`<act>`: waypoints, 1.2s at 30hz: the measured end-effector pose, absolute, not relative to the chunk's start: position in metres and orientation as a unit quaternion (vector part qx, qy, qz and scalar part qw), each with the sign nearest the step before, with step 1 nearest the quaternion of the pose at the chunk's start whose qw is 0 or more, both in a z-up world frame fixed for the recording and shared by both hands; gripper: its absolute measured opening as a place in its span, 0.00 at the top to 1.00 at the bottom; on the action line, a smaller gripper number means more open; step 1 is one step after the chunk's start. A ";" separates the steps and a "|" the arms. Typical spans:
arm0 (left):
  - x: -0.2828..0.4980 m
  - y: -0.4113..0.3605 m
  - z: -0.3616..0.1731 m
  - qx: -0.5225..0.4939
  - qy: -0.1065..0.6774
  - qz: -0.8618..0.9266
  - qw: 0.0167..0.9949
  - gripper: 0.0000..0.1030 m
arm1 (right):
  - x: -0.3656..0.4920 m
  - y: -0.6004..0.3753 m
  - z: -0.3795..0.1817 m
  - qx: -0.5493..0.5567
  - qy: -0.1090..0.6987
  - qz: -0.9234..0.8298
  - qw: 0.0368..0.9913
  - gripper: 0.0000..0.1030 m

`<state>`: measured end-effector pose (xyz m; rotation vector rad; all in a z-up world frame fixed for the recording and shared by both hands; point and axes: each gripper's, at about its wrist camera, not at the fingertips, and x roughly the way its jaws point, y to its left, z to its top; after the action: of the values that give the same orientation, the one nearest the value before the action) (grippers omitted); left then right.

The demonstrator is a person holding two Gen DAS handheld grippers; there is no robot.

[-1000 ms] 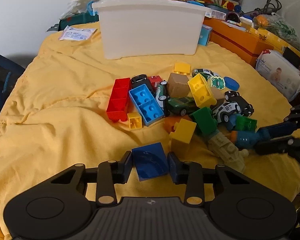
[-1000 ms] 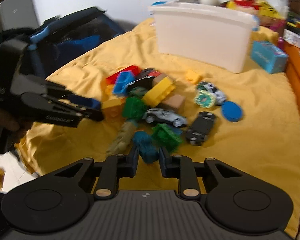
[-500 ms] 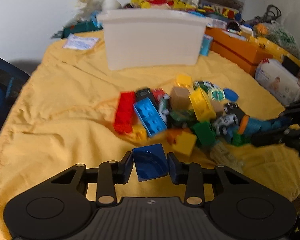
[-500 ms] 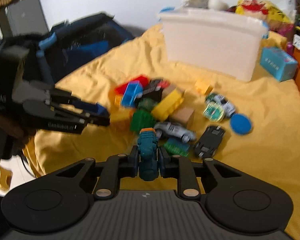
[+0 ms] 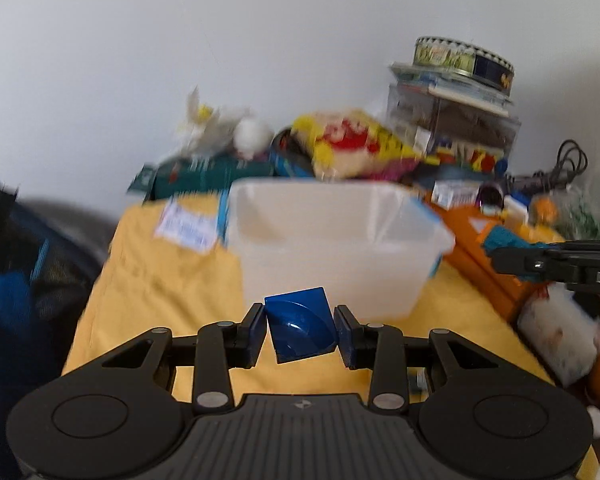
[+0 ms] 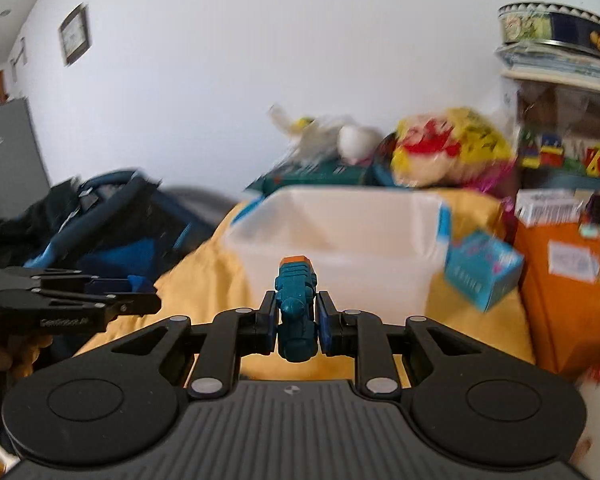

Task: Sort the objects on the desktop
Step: 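Carry the blue piece into the white bin with the left tool while the right drops the teal figure there, then grasp the long red brick with the left tool while the right grasps the black toy car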

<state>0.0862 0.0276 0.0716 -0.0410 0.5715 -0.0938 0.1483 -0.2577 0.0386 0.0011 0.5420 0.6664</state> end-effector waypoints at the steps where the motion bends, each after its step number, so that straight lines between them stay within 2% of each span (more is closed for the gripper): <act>1: 0.096 0.025 0.076 -0.019 0.279 -0.047 0.959 0.61 | 0.160 -0.255 0.042 0.007 0.263 0.316 0.911 0.78; 9: 0.170 0.012 0.076 -0.025 0.281 -0.040 0.959 0.61 | 0.225 -0.237 0.043 0.006 0.269 0.272 0.924 0.78; 21: 0.253 0.013 0.070 -0.009 0.307 -0.018 0.951 0.60 | 0.297 -0.215 0.016 -0.011 0.326 0.233 0.916 0.78; 22: 0.257 0.013 0.068 -0.006 0.311 -0.015 0.950 0.55 | 0.301 -0.212 0.013 -0.013 0.330 0.233 0.915 0.77; 23: 0.261 0.013 0.066 -0.004 0.320 -0.014 0.947 0.44 | 0.304 -0.209 0.011 -0.019 0.334 0.232 0.914 0.75; 25: 0.263 0.012 0.064 0.003 0.323 -0.005 0.946 0.36 | 0.307 -0.205 0.008 -0.031 0.340 0.226 0.912 0.47; 26: 0.261 0.013 0.064 0.007 0.319 -0.002 0.948 0.35 | 0.306 -0.204 0.008 -0.032 0.337 0.224 0.914 0.44; 33: 0.208 0.025 0.066 0.008 0.292 -0.012 0.956 0.33 | 0.266 -0.223 0.027 -0.030 0.280 0.247 0.927 0.44; 36: 0.165 0.030 0.060 0.010 0.281 -0.015 0.960 0.27 | 0.225 -0.238 0.028 -0.027 0.259 0.249 0.933 0.37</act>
<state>0.1650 0.0297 0.0597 0.0211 0.5687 -0.0309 0.2246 -0.2381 0.0283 -0.0547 0.5305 0.5089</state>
